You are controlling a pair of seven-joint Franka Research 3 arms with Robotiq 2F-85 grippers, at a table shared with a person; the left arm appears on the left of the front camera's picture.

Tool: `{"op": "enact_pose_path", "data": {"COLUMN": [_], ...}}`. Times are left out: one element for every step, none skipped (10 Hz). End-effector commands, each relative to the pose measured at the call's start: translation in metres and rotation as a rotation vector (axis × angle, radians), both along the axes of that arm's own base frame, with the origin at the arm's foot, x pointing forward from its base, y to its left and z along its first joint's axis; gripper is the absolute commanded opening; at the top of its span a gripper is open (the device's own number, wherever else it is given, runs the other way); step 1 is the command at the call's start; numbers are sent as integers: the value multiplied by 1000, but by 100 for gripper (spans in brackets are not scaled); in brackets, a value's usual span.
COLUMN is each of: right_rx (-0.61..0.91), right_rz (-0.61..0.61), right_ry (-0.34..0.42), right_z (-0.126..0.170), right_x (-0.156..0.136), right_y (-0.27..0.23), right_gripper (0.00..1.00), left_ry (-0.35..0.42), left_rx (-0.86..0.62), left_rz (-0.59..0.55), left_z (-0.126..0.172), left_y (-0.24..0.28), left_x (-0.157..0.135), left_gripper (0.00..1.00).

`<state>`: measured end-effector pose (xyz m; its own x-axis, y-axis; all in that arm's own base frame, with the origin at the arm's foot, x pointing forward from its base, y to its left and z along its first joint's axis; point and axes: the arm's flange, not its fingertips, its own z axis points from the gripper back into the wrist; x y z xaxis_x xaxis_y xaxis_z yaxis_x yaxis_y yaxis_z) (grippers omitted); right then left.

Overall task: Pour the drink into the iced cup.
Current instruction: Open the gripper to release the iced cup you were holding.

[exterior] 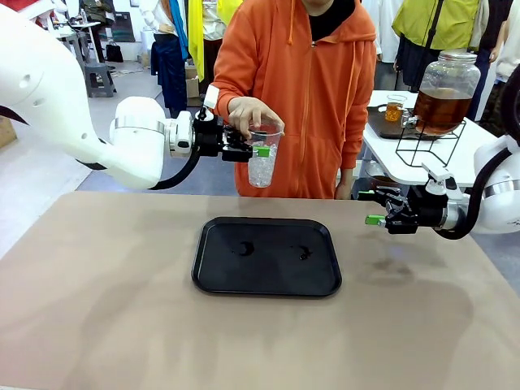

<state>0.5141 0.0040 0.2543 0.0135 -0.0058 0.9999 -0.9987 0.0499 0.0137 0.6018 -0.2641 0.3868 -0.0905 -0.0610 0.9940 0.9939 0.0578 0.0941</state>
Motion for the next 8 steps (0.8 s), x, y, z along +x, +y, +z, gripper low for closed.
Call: {"op": "enact_pose_path", "data": {"right_rx": [-1,-1,-1,-1,-1,-1,-1,-1], "right_rz": [4,4,4,4,4,4,4,4], "right_ry": [0,0,0,0,0,0,0,0], "right_z": [4,4,4,4,4,4,4,4], "right_x": [3,3,3,3,3,3,3,3], "right_y": [2,2,2,2,2,2,2,2], "right_gripper": [100,100,100,100,100,100,100,100], "left_ry": [4,9,14,21,28,21,8,-11], "left_rx": [1,-4,-10,-9,2,15,14,17], "left_rz": [-6,-12,-17,-8,0,-11,-22,-25], "left_z": [-3,-6,-9,-13,-20,-28,-37,-50], "left_y": [6,13,22,33,48,62,78,95], "left_x": [-4,-7,-12,-19,-28,-38,-50,-63], "left_gripper": [100,100,100,100,100,100,100,100]}}
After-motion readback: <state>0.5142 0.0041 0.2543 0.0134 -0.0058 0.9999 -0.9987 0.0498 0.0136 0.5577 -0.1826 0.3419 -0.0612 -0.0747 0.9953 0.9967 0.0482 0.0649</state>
